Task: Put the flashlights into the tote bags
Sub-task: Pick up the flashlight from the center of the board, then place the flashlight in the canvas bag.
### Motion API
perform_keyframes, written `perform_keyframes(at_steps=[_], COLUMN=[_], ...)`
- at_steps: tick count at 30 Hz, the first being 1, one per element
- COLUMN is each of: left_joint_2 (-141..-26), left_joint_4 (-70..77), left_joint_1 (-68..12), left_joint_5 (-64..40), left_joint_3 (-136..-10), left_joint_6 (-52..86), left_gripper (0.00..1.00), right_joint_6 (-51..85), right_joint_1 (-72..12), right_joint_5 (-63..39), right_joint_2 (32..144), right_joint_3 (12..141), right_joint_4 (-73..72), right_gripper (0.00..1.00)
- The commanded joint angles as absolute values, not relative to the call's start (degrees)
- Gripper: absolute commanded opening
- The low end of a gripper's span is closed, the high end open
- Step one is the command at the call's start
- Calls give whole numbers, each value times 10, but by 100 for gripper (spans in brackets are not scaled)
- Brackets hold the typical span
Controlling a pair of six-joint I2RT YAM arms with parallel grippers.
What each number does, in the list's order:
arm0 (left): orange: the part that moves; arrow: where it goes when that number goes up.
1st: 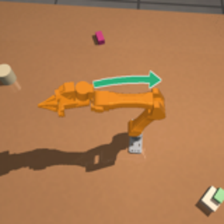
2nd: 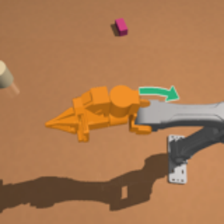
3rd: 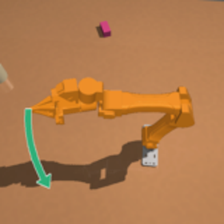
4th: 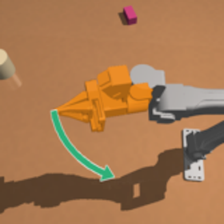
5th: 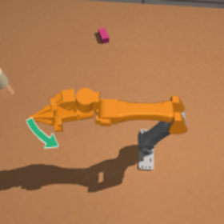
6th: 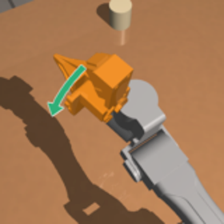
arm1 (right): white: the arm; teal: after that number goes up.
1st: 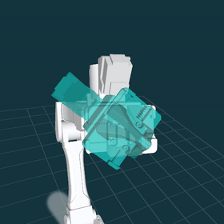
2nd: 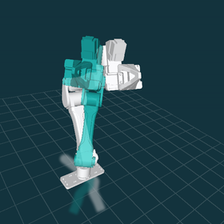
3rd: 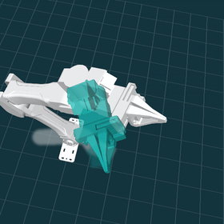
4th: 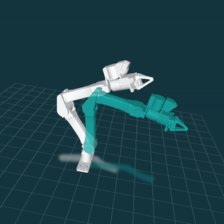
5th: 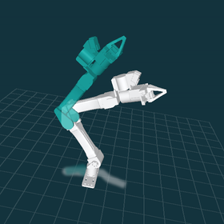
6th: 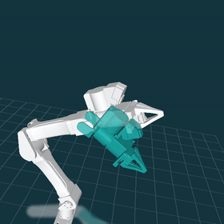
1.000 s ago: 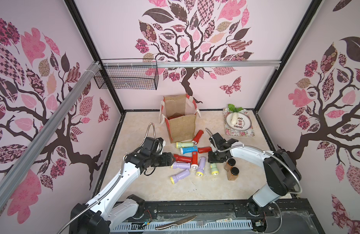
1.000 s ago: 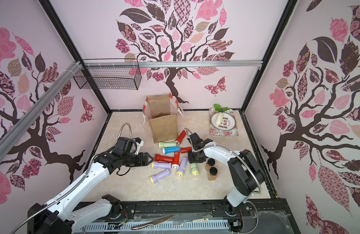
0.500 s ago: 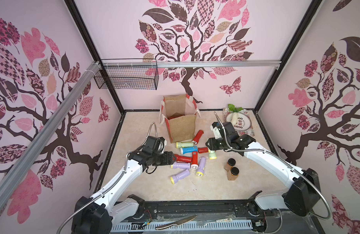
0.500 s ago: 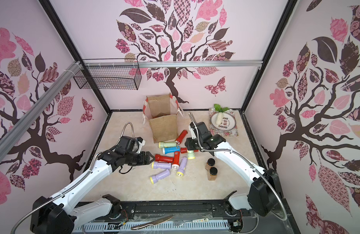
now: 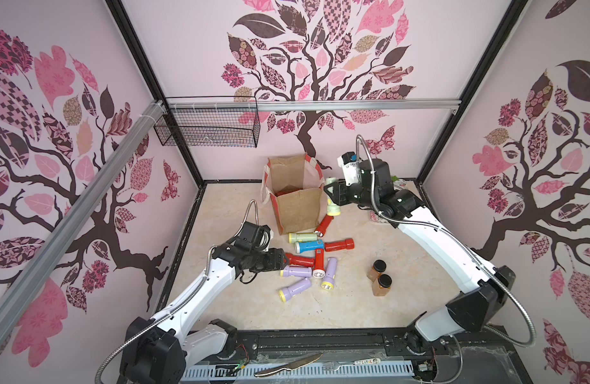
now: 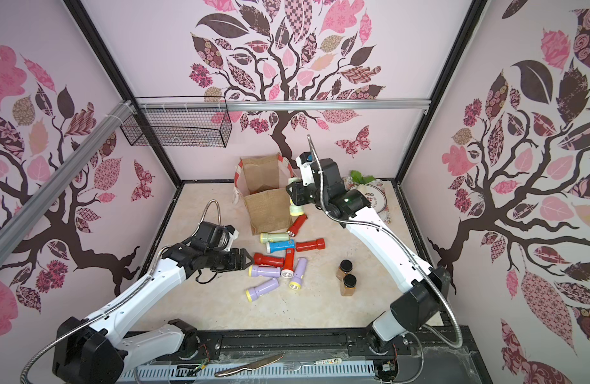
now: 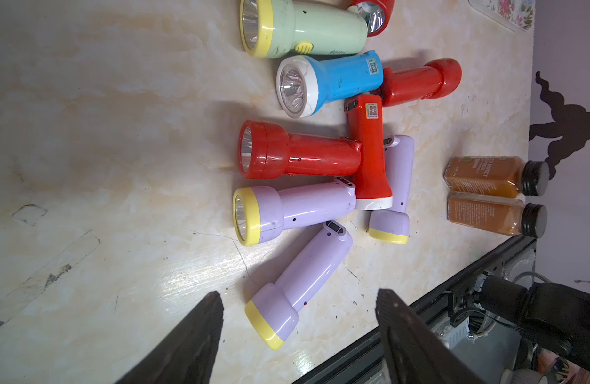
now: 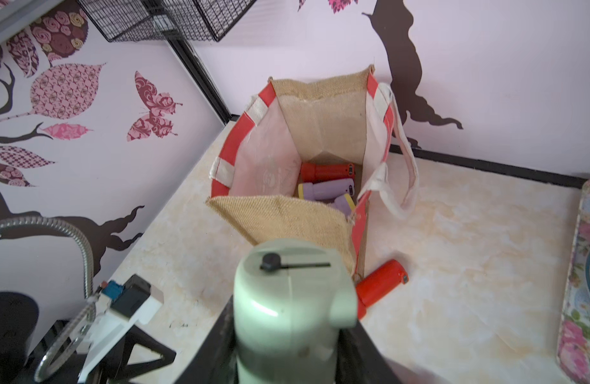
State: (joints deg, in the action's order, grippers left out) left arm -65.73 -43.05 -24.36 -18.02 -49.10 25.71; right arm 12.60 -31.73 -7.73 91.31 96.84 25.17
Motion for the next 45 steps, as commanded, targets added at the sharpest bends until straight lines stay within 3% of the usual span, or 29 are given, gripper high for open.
perform_keyframes(at_steps=[1,19,26,33,45], left_joint_2=[-657,-678,-651,-659,-672], left_joint_4=[-446,-485,-470,-497,-517], left_joint_1=[-242,-247,-247,-246,-246], left_joint_5=[-170,-161,-113,-61,-63], left_joint_3=[-522,-565,-614,-754,-866], left_joint_6=[256,216,203,164,182], left_gripper=[76,76,76,79,80], right_joint_6=[114,106,110,103,116], right_joint_1=[-317,-312,-312,-311,-313], right_joint_5=[-99,-106,-95,-74,-40], right_joint_2=[971,1291,1337,1376,1457], right_joint_3=[1044,1459,1461,1460,1461], right_joint_4=[236,266,217,195,139], right_gripper=[0,0,0,0,0])
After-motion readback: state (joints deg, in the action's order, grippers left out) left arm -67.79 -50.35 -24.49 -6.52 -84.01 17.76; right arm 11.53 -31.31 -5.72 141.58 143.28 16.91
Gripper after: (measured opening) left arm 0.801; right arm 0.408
